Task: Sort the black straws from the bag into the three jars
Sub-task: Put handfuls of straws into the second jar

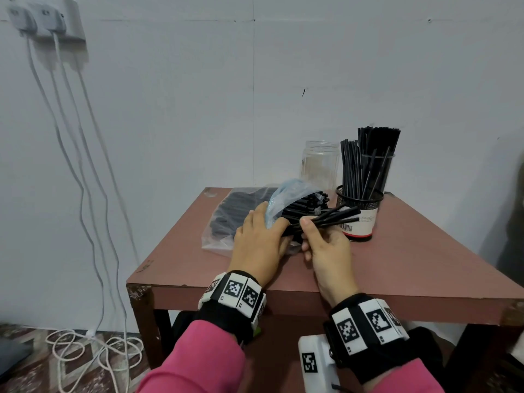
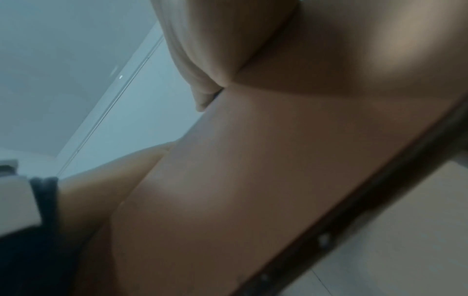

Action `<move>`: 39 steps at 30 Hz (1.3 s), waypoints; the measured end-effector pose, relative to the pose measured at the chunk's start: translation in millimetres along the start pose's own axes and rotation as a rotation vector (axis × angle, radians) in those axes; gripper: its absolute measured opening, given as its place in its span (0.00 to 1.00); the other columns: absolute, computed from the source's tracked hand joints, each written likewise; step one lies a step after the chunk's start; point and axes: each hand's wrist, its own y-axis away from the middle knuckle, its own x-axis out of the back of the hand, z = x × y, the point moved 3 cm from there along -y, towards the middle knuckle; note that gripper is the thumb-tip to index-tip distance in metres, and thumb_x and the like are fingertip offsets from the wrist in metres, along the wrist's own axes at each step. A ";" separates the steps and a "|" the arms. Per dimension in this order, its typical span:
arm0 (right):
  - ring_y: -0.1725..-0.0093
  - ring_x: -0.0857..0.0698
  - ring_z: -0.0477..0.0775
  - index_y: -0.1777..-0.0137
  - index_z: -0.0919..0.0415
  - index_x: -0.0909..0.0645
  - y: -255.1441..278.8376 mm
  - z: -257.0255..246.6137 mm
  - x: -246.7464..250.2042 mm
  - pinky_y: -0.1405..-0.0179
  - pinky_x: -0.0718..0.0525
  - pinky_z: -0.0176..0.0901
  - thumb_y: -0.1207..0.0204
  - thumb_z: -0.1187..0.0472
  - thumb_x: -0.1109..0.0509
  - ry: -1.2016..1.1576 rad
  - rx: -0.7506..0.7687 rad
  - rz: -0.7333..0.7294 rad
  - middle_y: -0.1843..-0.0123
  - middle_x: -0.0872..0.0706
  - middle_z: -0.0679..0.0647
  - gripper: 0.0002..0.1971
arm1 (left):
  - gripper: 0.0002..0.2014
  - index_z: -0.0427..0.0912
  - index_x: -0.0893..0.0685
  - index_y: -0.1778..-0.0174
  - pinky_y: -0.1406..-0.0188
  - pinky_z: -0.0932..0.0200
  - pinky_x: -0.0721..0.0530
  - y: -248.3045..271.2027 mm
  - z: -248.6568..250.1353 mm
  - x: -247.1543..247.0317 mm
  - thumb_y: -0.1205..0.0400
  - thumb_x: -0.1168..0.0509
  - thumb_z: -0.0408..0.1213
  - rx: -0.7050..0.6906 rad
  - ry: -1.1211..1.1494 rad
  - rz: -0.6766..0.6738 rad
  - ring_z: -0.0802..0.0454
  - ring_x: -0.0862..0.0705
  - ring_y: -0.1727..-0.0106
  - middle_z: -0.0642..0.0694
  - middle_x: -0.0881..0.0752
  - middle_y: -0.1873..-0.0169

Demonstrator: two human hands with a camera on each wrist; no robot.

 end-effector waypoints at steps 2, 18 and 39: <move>0.80 0.29 0.43 0.60 0.60 0.22 -1.3 1.7 3.8 0.83 0.32 0.33 0.19 0.57 0.31 0.006 -0.018 0.080 0.74 0.23 0.50 0.10 | 0.13 0.51 0.23 0.39 0.33 0.34 0.26 0.6 0.4 0.5 0.18 0.38 0.49 0.008 0.001 0.004 0.36 0.34 0.23 0.40 0.36 0.22; 0.75 0.23 0.50 0.69 0.57 0.21 -58.7 -155.4 74.7 0.65 0.22 0.49 0.21 0.50 0.33 0.573 0.428 0.223 0.75 0.19 0.52 0.17 | 0.13 0.49 0.24 0.40 0.28 0.40 0.30 1.3 -0.5 2.0 0.15 0.41 0.50 0.056 0.022 -0.016 0.42 0.39 0.20 0.41 0.41 0.20; 0.74 0.16 0.51 0.54 0.73 0.17 -149.6 -94.0 70.3 0.62 0.14 0.44 0.32 0.55 0.18 1.125 -0.043 0.001 0.70 0.12 0.60 0.20 | 0.13 0.49 0.23 0.40 0.26 0.46 0.32 2.0 0.2 4.2 0.16 0.40 0.51 0.054 0.053 -0.009 0.46 0.40 0.21 0.44 0.41 0.21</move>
